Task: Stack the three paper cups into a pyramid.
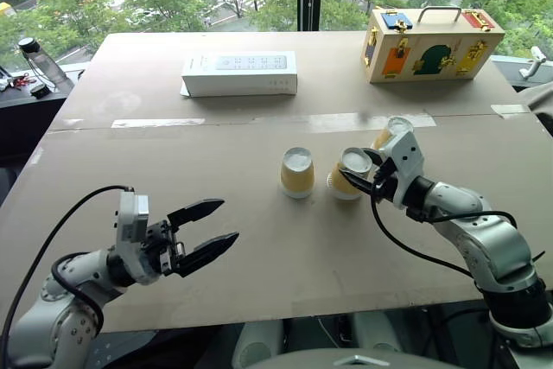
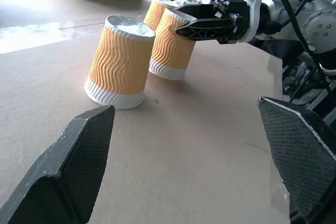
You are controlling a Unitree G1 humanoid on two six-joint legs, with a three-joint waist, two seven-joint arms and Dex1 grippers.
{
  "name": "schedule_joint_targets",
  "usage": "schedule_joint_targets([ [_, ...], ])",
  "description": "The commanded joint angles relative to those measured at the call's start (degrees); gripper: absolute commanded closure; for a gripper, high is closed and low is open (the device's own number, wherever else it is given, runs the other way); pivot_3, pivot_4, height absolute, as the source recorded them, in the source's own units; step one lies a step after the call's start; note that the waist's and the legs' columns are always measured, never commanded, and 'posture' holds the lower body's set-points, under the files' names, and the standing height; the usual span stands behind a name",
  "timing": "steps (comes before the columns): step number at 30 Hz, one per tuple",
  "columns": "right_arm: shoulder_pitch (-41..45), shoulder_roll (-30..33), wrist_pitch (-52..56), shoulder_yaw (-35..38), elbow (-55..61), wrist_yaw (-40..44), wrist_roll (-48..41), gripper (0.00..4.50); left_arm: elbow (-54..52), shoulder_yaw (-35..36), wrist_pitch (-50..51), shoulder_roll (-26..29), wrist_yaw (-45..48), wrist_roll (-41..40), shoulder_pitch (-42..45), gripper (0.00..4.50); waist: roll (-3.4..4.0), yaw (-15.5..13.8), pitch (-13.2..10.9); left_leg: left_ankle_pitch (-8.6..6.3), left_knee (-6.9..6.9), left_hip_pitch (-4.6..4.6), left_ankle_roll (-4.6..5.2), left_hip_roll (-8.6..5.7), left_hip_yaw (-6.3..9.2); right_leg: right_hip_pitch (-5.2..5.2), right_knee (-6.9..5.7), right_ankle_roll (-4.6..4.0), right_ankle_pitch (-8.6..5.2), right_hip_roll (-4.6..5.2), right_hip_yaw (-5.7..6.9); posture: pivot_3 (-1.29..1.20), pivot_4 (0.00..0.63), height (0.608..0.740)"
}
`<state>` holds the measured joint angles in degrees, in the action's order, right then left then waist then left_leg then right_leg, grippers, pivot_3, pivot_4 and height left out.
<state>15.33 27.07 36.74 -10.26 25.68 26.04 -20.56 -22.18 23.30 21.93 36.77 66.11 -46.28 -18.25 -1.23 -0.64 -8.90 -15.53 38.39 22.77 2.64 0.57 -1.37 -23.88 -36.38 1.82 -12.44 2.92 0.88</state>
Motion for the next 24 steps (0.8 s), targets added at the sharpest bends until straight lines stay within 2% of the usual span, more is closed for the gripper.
schedule_joint_targets([
  [1,1.29,-0.69,-2.18,-0.54,0.43,1.1,1.21,2.33,-2.11,1.73,-2.22,-0.23,0.37,-0.57,-0.57,0.0,0.0,-0.12,0.0,0.0,0.0,0.0,0.0,0.0,0.0,0.0,0.0,0.0,0.0,0.01,0.0,0.0,0.15,0.74],
  [18,4.44,-3.53,-3.5,-3.17,-3.69,4.84,4.76,2.33,-0.12,3.33,-6.34,-0.48,2.24,-0.56,-2.22,0.0,0.0,0.01,0.0,0.0,0.0,-0.02,0.0,0.0,0.0,0.0,-0.01,-0.01,0.01,0.01,0.03,0.0,0.15,0.74],
  [20,4.36,-3.67,-4.14,-3.23,-4.51,4.96,5.47,1.29,-0.16,3.05,-6.44,-0.51,2.19,-0.51,-2.07,0.0,0.0,0.01,0.0,0.0,0.0,-0.02,0.0,0.0,0.01,0.0,-0.01,-0.01,0.01,0.01,0.04,0.0,0.15,0.74],
  [21,4.24,-3.54,-4.27,-3.2,-4.64,5.31,5.52,0.99,-0.24,2.97,-6.47,-0.55,2.15,-0.52,-2.08,0.0,0.0,0.01,0.0,0.0,0.0,-0.02,0.0,0.0,0.01,0.0,-0.01,-0.01,0.01,0.01,0.04,0.0,0.15,0.74],
  [23,3.96,-2.91,-4.82,-2.85,-4.54,5.94,5.86,0.1,-0.35,2.74,-6.46,-0.61,2.04,-0.58,-1.92,0.0,0.0,-0.01,0.0,0.0,0.0,-0.02,0.0,0.0,0.0,0.0,-0.01,-0.01,0.01,0.0,0.04,0.0,0.15,0.74],
  [24,3.87,-2.48,-5.07,-2.52,-4.15,6.34,5.85,0.1,-0.43,2.58,-6.4,-0.64,1.95,-0.64,-1.77,0.0,0.0,-0.02,0.0,0.0,0.0,-0.02,0.0,0.0,0.0,0.0,-0.01,-0.01,0.01,0.0,0.04,0.0,0.15,0.74],
])
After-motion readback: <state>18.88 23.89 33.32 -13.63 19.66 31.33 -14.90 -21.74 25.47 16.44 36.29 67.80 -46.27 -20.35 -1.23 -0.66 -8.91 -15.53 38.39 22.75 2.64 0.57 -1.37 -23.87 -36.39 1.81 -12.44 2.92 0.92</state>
